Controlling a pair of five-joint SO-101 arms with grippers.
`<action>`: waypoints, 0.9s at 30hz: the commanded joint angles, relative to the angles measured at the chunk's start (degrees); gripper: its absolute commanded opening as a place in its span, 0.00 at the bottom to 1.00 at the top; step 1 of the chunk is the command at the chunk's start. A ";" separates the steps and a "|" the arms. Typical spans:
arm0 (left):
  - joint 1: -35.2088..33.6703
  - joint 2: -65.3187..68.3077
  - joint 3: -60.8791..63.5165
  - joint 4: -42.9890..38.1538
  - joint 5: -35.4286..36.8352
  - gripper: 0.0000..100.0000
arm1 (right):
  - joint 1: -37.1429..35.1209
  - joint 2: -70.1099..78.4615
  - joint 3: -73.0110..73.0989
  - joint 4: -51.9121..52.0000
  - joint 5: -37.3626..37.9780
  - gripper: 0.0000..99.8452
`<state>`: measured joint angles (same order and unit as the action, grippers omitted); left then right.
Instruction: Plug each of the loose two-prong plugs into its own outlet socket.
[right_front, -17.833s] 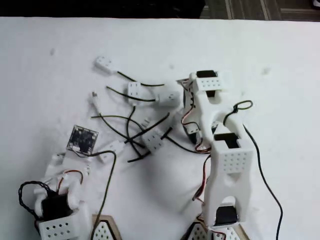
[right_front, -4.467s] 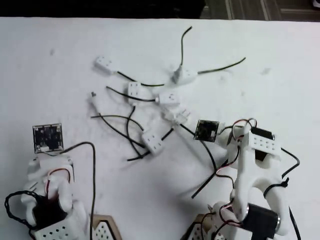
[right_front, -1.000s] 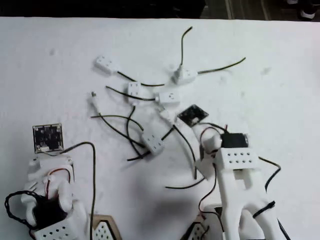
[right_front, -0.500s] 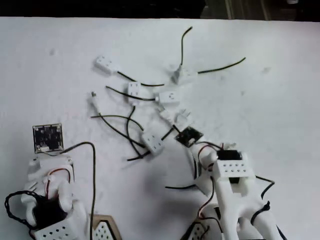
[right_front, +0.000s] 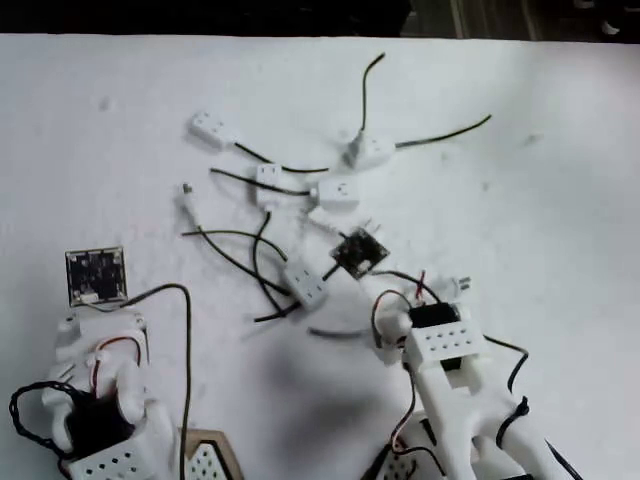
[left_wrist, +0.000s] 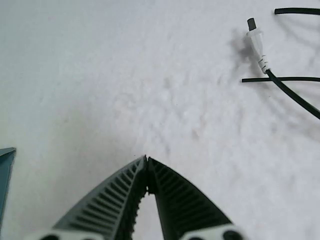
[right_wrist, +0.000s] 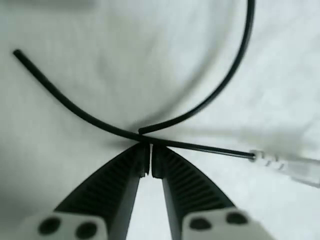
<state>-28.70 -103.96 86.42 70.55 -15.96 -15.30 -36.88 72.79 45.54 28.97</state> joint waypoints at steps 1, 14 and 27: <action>0.66 -0.48 -0.35 -0.70 0.35 0.02 | -2.68 -0.75 -0.35 -8.31 -4.31 0.02; 0.66 -0.48 -0.35 -0.70 0.35 0.02 | 2.68 -6.11 -18.90 11.56 6.77 0.02; 0.66 -0.48 -0.35 -0.70 0.35 0.02 | 17.80 13.76 -36.40 26.51 33.32 0.18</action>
<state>-28.70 -103.96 86.42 70.55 -15.96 0.00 -25.63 39.21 71.30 54.81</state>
